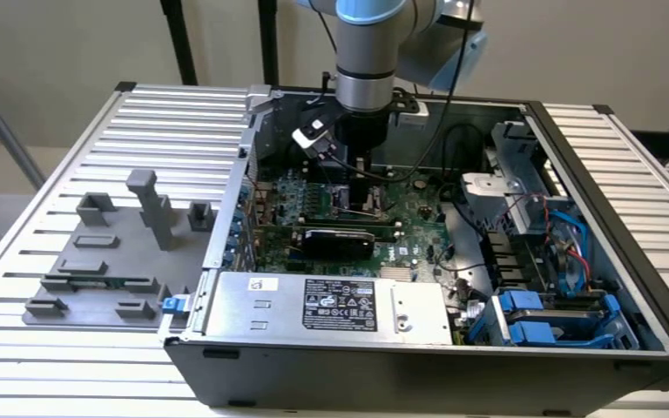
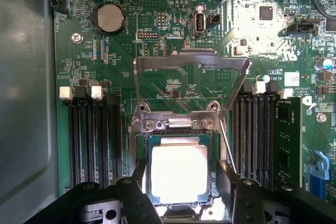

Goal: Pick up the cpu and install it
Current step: 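Place the cpu into insertion slot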

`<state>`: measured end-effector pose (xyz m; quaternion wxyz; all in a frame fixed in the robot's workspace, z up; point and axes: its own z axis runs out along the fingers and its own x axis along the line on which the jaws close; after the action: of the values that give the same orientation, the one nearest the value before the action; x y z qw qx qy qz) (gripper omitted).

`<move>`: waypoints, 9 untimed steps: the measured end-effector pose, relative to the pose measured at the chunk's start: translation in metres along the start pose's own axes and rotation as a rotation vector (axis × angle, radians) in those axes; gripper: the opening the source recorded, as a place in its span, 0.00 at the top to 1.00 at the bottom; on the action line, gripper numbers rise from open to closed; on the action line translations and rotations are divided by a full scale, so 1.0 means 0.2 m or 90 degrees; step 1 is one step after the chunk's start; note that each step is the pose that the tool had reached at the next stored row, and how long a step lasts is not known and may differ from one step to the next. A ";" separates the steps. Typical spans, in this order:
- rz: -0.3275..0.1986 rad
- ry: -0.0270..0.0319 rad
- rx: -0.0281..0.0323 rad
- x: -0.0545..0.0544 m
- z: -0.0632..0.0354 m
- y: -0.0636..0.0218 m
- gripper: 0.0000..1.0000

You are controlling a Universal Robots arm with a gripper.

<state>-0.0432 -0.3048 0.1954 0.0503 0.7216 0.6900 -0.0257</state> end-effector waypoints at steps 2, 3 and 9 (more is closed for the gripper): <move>0.000 0.0000 -0.0001 0.00 -0.004 0.000 0.38; 0.000 -0.0005 0.0002 0.00 -0.008 0.000 0.38; 0.000 0.0001 -0.0001 0.00 -0.012 0.000 0.38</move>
<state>-0.0432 -0.3048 0.1979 0.0502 0.7216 0.6900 -0.0256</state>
